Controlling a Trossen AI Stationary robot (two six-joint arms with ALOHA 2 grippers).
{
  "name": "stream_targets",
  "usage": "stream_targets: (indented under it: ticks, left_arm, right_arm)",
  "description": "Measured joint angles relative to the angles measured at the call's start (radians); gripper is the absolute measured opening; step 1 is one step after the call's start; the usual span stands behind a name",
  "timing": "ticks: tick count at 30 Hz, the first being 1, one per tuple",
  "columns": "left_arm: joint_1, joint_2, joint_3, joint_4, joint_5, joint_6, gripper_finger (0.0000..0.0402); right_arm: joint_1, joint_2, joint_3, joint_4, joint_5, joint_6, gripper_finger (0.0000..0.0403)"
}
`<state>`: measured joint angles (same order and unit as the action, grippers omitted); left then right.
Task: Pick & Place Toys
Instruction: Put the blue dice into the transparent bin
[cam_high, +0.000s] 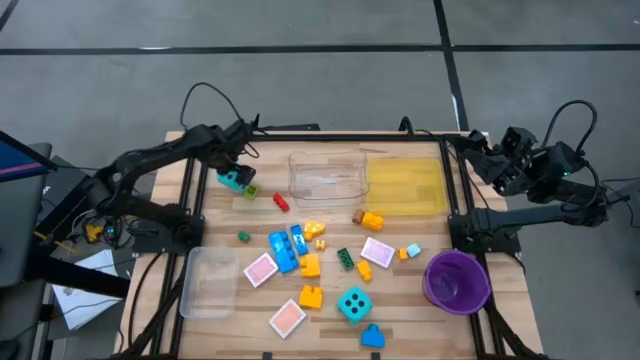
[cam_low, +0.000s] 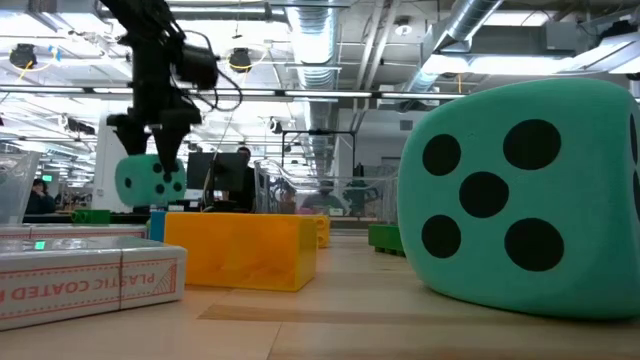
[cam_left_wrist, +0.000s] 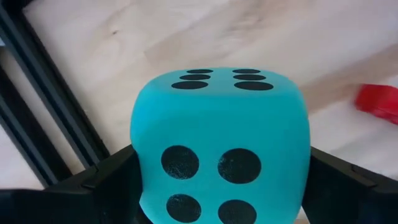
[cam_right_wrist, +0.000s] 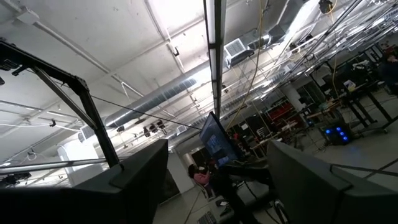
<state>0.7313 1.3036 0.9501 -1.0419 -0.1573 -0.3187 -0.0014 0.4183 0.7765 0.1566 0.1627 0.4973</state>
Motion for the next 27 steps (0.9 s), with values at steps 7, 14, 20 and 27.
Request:
stream_targets:
  ticks: [7,14,20,27]
  left_arm:
    - [-0.062,-0.155,0.001,-0.021,0.064,-0.003,0.0332]
    - [-0.201,-0.231,0.002,0.082,0.219,-0.030,0.0332]
    - [-0.331,-0.237,0.073,0.243,0.243,-0.029,0.0335]
    - [-0.443,-0.187,0.183,0.555,0.190,-0.002,0.0334]
  right_arm:
    - [0.000,0.000,0.000,0.000,0.000,0.001,0.0266]
    - [0.000,0.000,0.000,0.000,-0.008,0.001,0.0266]
    - [0.001,0.000,0.000,-0.008,-0.016,0.001,0.0266]
    - [0.001,0.000,0.000,-0.009,-0.032,0.001,0.0266]
